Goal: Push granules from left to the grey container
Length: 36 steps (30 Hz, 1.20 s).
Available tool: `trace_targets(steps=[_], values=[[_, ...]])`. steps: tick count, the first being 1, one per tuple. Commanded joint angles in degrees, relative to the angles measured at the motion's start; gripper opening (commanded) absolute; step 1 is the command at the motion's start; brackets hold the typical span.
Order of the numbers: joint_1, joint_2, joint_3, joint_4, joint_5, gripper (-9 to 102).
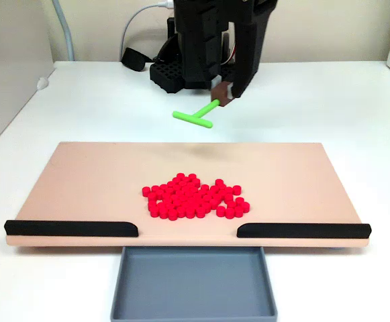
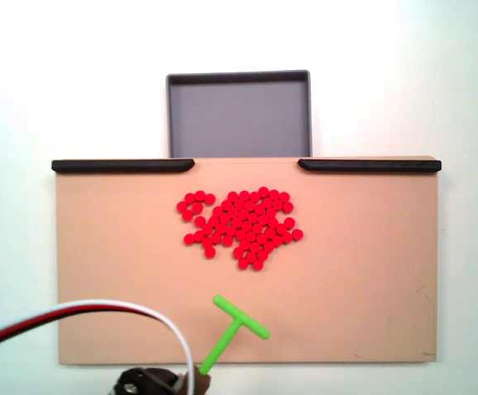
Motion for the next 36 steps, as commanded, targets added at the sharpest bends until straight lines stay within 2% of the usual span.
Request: trace_targets(steps=[1,10,19,25,36], values=[[-3.5,1.8,-1.4,-0.4,9.1,0],[-9.8,-2.7,-7.2,-0.4,29.5,0],[-12.0,-14.3,-20.3,-0.4,44.3,0],[-12.7,-22.5,-30.1,-0.5,50.7,0],[-14.5,-33.7,-44.1,-0.5,56.6,0]])
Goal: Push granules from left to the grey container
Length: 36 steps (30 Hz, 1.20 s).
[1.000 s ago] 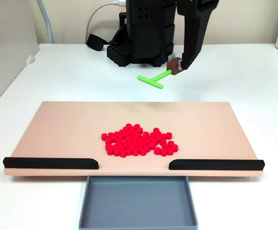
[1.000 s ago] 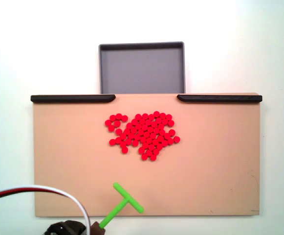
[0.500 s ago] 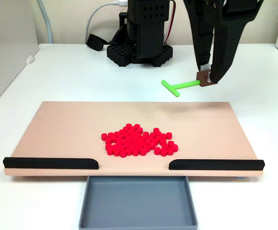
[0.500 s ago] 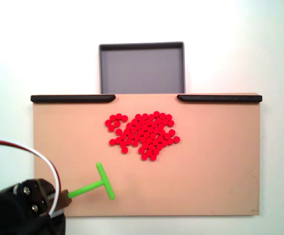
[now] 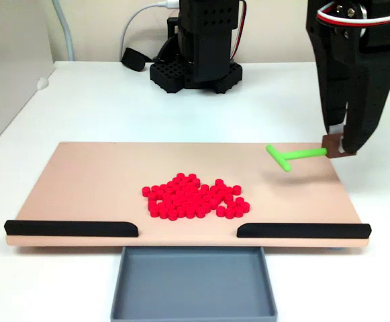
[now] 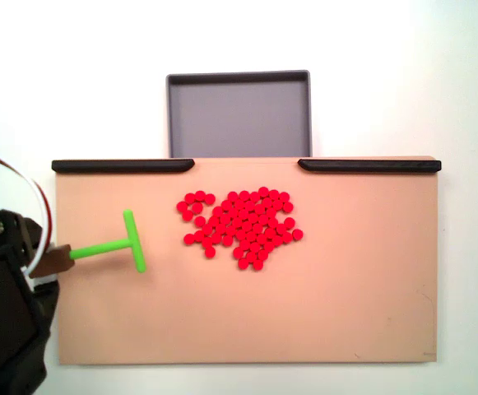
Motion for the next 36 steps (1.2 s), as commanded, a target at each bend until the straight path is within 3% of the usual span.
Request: trace_targets(steps=[1,15,36], values=[[-0.4,-0.8,-4.6,-0.3,1.2,0],[2.1,-10.1,-13.4,-0.3,1.0,0],[5.0,-14.1,-13.5,0.4,3.4,0]])
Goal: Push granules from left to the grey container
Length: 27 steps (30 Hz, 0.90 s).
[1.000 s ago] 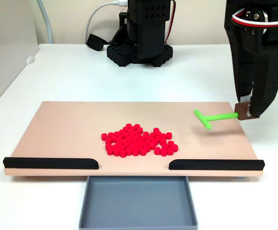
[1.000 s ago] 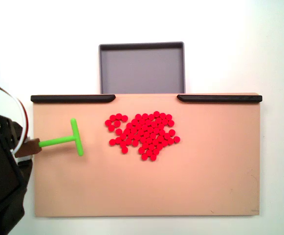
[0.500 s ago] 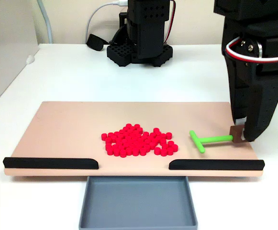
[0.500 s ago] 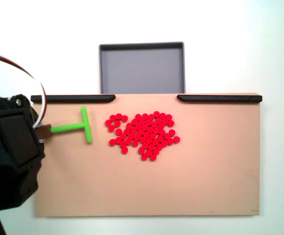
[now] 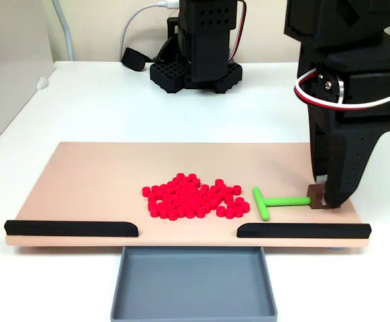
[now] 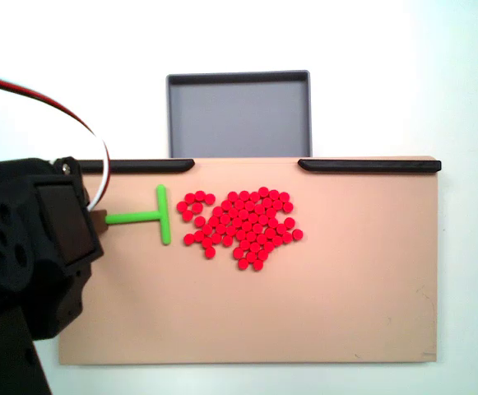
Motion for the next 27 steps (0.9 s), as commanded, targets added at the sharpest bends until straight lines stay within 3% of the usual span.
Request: trace_targets(steps=[1,27], values=[[0.9,0.4,-1.9,0.2,-0.4,0],[3.6,0.5,-0.9,0.4,-3.7,0]])
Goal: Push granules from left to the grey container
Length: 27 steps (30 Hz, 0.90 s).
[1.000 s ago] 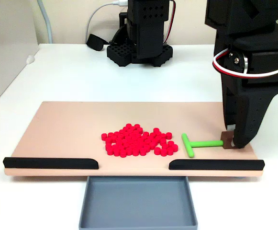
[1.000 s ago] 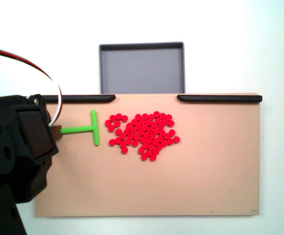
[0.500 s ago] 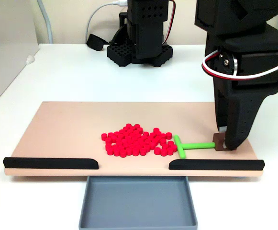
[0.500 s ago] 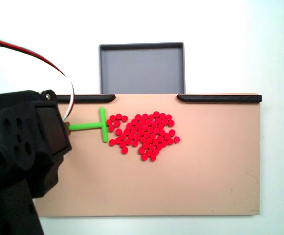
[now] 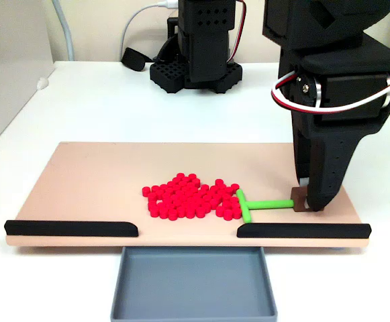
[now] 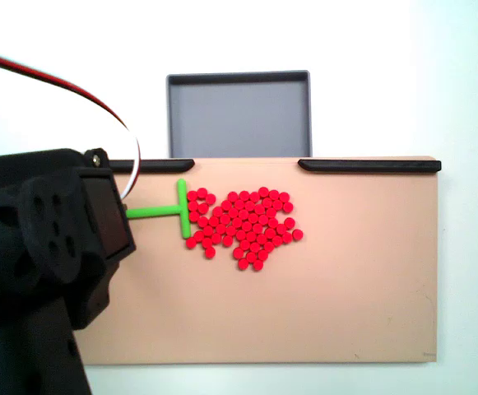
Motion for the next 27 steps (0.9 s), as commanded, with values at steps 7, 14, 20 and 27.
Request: trace_targets(steps=[7,14,20,27], values=[[1.3,0.6,-0.9,0.2,-2.4,0],[1.8,0.7,-0.9,0.2,-4.0,0],[2.2,0.7,-0.9,0.2,-5.1,0],[2.7,0.6,-0.9,0.2,-6.6,0]])
